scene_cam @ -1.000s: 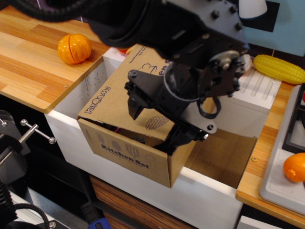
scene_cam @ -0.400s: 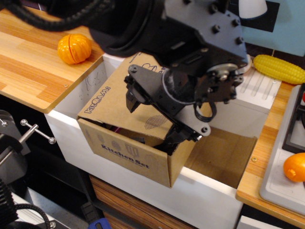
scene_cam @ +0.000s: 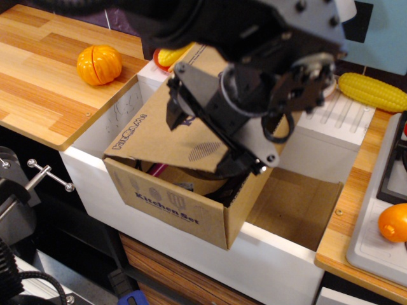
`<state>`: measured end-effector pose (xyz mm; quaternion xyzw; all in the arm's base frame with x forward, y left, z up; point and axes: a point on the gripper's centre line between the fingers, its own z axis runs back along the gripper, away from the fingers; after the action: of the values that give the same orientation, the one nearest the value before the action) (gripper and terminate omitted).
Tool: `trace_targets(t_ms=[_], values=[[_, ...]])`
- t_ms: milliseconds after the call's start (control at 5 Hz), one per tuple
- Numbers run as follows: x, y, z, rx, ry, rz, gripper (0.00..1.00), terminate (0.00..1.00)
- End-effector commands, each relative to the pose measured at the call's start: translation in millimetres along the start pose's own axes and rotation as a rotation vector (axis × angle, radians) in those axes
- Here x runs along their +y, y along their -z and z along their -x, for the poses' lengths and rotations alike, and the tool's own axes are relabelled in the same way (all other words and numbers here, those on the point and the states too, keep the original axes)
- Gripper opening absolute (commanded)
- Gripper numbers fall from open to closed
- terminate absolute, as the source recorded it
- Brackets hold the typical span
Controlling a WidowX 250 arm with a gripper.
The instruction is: Open brown1fbox flap
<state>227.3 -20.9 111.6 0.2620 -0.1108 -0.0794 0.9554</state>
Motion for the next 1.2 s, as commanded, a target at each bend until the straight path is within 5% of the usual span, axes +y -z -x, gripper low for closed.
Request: trace_targets(t_ms=[0, 400, 1000], values=[[64.2, -30.6, -17.6, -0.024, 0.047, -0.037, 1.0, 0.0], [128.2, -33.6, -2.7, -0.098, 0.115, -0.057, 1.0, 0.0], [186.3, 3.2, 31.7, -0.174, 0.329, 0.047, 1.0, 0.0]])
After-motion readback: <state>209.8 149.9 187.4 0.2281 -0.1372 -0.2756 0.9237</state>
